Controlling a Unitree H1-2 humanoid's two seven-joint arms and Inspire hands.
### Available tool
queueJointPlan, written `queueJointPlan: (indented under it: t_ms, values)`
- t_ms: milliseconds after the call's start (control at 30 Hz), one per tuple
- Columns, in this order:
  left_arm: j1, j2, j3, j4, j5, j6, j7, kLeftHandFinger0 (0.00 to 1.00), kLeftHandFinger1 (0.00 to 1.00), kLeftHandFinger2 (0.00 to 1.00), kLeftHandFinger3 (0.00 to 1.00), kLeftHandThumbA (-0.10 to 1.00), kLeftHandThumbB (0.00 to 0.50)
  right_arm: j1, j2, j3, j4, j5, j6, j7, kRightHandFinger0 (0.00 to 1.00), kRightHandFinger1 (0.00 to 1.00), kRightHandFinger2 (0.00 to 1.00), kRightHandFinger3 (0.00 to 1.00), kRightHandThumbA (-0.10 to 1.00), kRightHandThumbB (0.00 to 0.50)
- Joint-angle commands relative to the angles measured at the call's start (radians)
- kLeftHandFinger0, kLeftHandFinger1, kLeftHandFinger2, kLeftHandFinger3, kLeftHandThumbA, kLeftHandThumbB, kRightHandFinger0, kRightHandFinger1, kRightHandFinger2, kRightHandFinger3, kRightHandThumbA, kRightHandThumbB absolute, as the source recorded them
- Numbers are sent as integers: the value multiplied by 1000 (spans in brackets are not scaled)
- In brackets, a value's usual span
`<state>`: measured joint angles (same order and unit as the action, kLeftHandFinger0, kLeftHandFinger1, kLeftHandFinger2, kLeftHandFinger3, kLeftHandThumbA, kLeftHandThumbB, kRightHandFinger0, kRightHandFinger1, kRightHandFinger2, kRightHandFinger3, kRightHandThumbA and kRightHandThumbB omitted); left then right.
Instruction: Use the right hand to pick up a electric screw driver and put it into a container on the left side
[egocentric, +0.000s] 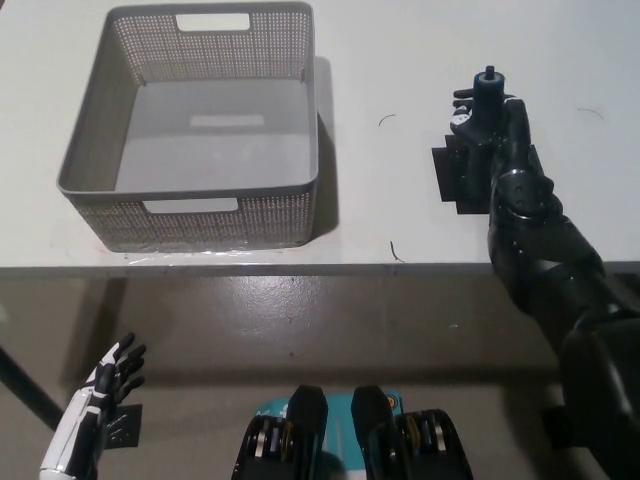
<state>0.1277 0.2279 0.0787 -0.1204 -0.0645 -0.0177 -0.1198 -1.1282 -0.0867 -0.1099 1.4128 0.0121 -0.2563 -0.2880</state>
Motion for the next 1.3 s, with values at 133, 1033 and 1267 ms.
queueJointPlan:
  t_ms: [133,1033,1267]
  values:
    - [-15,26,8,-8,0,-42,-12,1000,1000,1000,1000,1000,279,-100,8,44,-21,-31,-52,-88,0,226,646,639,-100,138]
    - [-6,24,6,-7,16,-43,-4,1000,1000,1000,1000,1000,271,-325,160,108,-181,-59,-81,-106,0,227,642,703,-100,135]
    - [-11,27,1,-1,43,-49,1,1000,1000,1000,1000,1000,312,-401,265,94,-174,-33,-56,-89,0,235,649,727,-100,133]
